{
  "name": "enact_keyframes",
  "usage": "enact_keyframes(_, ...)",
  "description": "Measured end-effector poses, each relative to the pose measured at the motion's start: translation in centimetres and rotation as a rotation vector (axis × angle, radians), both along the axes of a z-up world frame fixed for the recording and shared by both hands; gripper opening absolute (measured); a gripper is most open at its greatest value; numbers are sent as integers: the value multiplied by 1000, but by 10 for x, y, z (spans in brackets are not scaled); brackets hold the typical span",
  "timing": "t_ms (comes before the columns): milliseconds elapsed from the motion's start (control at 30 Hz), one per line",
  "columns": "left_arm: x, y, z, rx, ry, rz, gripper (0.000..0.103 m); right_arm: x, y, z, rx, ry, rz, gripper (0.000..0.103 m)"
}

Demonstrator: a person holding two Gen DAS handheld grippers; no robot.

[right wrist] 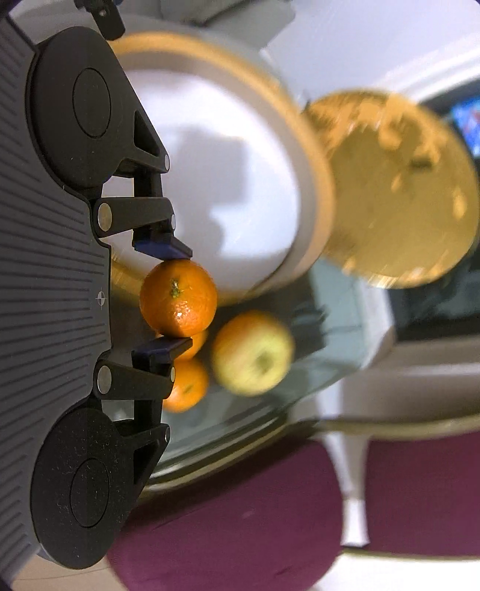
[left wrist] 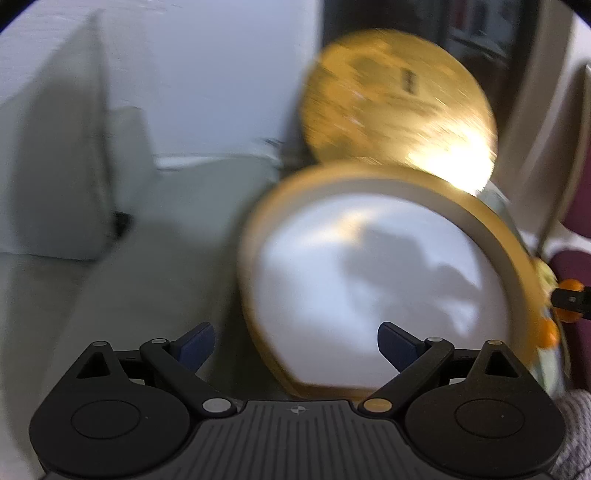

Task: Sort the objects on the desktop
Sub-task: 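Carry the mandarin with the right tool over the foam and release it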

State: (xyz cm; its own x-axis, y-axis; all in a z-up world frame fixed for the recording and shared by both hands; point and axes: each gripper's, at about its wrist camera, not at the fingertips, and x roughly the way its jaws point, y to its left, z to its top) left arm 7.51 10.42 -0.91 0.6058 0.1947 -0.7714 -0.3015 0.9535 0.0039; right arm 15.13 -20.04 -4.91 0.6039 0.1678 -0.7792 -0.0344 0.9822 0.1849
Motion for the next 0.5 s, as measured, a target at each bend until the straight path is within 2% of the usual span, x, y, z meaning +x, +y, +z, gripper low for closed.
enact_keyframes(167,-18,38,3,30,-20,119,97,8,53,14,12,-33,141,45)
enact_keyframes(300,-25,57,-9,1,16,168,97,12,107,-3,2,2,272,45)
enact_keyframes(500,-30,71,-25,-43,56,198,97,21,178,-41,-10,103,434,45)
